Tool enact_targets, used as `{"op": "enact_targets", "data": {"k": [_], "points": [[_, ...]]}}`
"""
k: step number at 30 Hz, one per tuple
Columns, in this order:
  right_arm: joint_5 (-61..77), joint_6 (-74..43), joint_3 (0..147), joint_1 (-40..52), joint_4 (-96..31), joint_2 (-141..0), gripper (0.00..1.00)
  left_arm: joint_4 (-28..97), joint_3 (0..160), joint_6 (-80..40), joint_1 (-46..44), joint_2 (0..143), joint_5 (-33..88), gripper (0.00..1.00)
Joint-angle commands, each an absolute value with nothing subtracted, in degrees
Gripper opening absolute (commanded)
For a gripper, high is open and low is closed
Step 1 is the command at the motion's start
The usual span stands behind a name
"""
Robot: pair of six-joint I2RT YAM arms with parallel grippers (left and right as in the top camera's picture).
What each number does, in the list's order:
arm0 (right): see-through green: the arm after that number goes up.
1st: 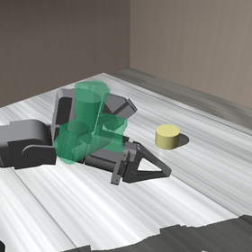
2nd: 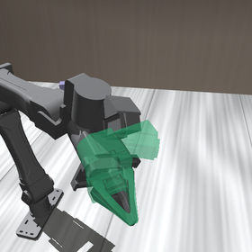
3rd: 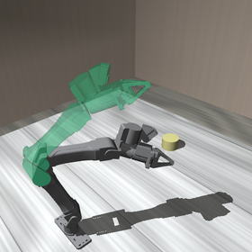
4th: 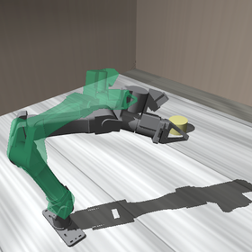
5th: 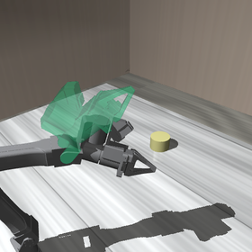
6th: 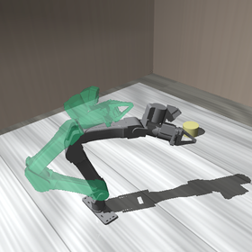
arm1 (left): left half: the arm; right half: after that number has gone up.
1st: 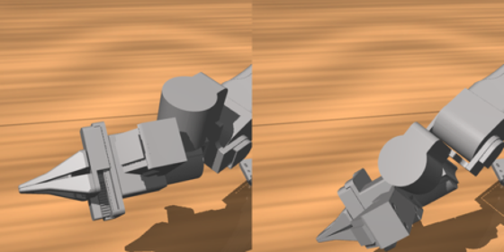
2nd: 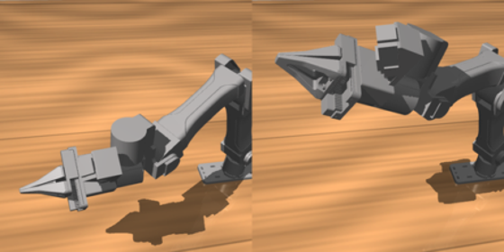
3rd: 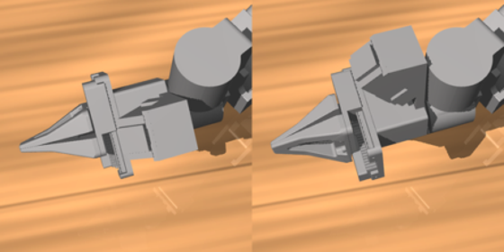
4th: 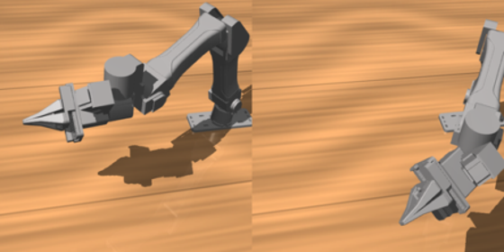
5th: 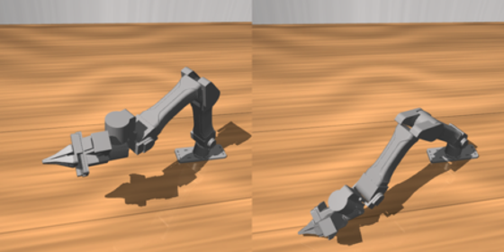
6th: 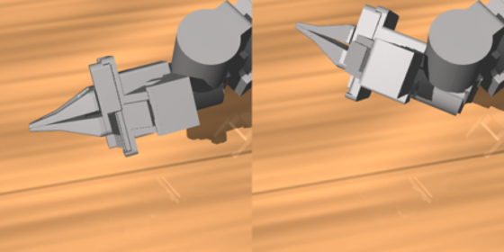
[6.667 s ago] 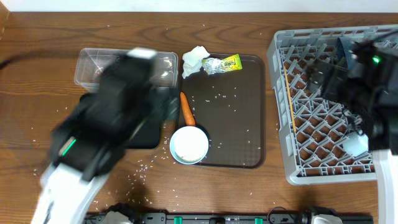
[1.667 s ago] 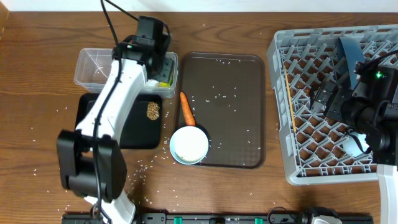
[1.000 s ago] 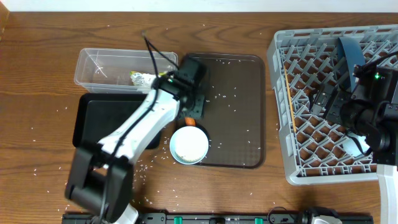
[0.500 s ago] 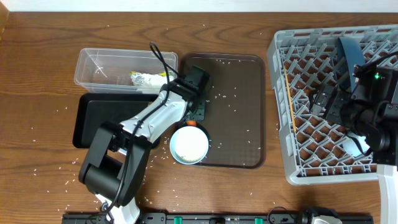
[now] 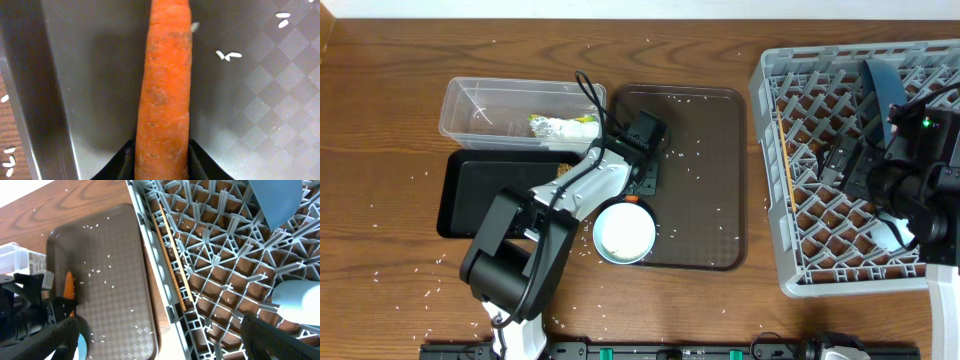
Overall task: Sort waste into correct bins and load items into the dishwasher rack
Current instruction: 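Grasp the orange carrot with the left gripper and place it on the black tray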
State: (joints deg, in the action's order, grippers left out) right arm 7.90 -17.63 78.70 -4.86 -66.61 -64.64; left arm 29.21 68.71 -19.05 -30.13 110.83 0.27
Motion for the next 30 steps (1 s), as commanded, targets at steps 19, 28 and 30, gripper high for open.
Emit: {"op": "enact_targets", "data": {"k": [19, 28, 30], "points": [[7.5, -18.2, 79.0, -5.7, -66.7, -64.5, 0.99, 52.6, 73.0, -8.7, -28.9, 82.5, -13.8, 0.27], [7.5, -18.2, 79.0, -5.7, -66.5, -64.5, 0.99, 60.2, 63.2, -16.6, -19.4, 82.3, -14.2, 0.27], [7.5, -18.2, 79.0, -5.7, -66.5, -64.5, 0.99, 56.8, 59.7, -17.9, -17.2, 82.3, -14.2, 0.26]]}}
